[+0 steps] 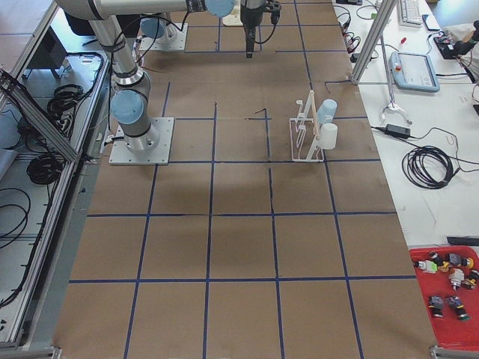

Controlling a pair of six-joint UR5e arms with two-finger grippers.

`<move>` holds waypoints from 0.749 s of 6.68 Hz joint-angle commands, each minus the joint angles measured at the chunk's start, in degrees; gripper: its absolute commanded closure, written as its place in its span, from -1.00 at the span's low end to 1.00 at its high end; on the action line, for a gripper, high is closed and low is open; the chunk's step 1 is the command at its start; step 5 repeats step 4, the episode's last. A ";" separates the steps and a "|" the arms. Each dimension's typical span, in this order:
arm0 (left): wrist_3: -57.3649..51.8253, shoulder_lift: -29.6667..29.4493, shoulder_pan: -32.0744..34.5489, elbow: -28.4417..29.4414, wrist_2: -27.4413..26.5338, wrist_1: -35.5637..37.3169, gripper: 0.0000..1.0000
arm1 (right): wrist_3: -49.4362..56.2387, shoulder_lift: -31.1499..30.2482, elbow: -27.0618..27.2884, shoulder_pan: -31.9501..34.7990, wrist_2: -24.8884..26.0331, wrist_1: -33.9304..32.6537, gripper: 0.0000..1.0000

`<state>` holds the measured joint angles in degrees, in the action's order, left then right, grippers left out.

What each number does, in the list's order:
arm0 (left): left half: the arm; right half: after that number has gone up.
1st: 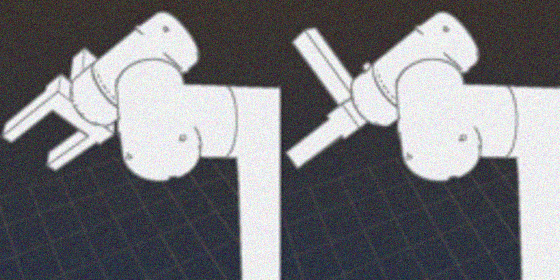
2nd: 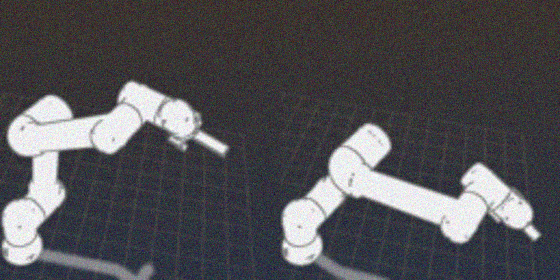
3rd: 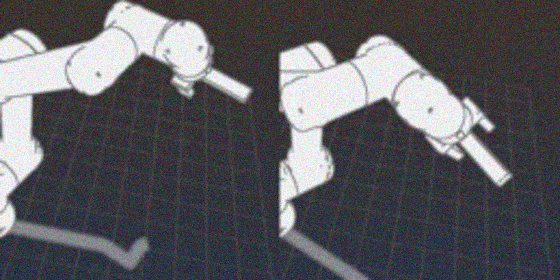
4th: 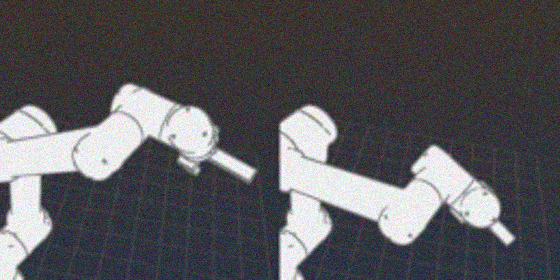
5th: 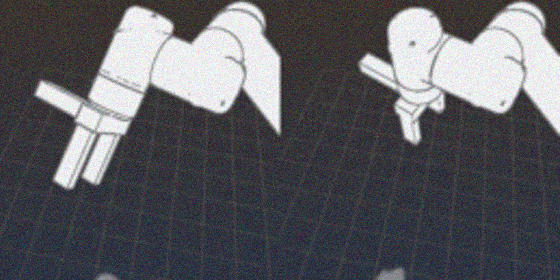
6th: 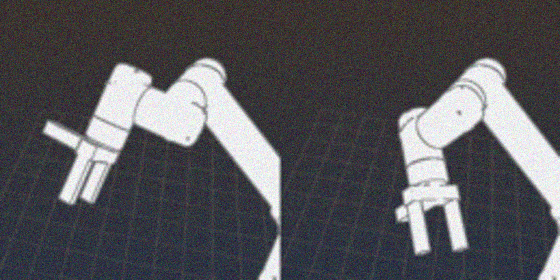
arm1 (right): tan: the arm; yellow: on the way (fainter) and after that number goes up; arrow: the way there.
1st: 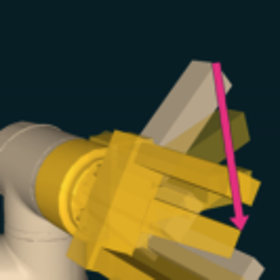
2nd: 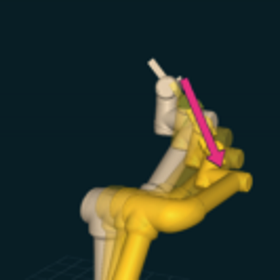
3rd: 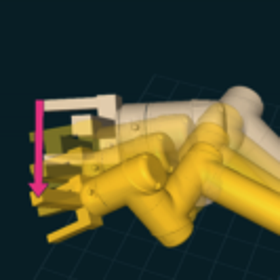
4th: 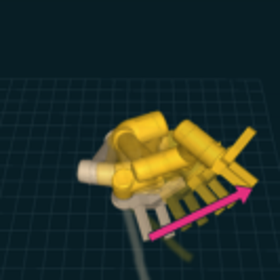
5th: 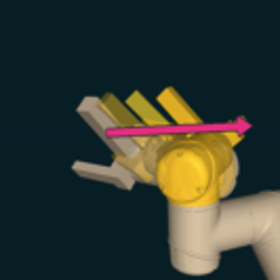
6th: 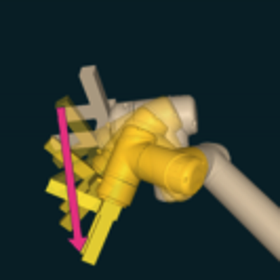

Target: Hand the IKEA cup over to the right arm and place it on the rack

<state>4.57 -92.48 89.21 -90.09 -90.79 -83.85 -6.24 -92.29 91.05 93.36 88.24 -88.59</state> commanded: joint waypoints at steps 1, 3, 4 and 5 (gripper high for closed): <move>0.00 -0.06 0.00 0.00 0.00 0.00 -0.99 | -0.09 0.00 -0.09 0.06 0.00 0.00 -1.00; 0.00 -0.06 0.00 0.09 0.00 0.00 -0.99 | -0.09 0.00 -0.09 -0.02 -0.09 -0.53 -1.00; 0.00 -0.06 0.00 0.09 0.00 0.00 -0.99 | -0.09 0.00 -0.09 0.06 -0.09 -0.53 -1.00; 0.00 -0.06 0.00 0.09 0.00 0.00 -0.99 | -0.09 0.00 -0.09 0.06 -0.09 -0.53 -1.00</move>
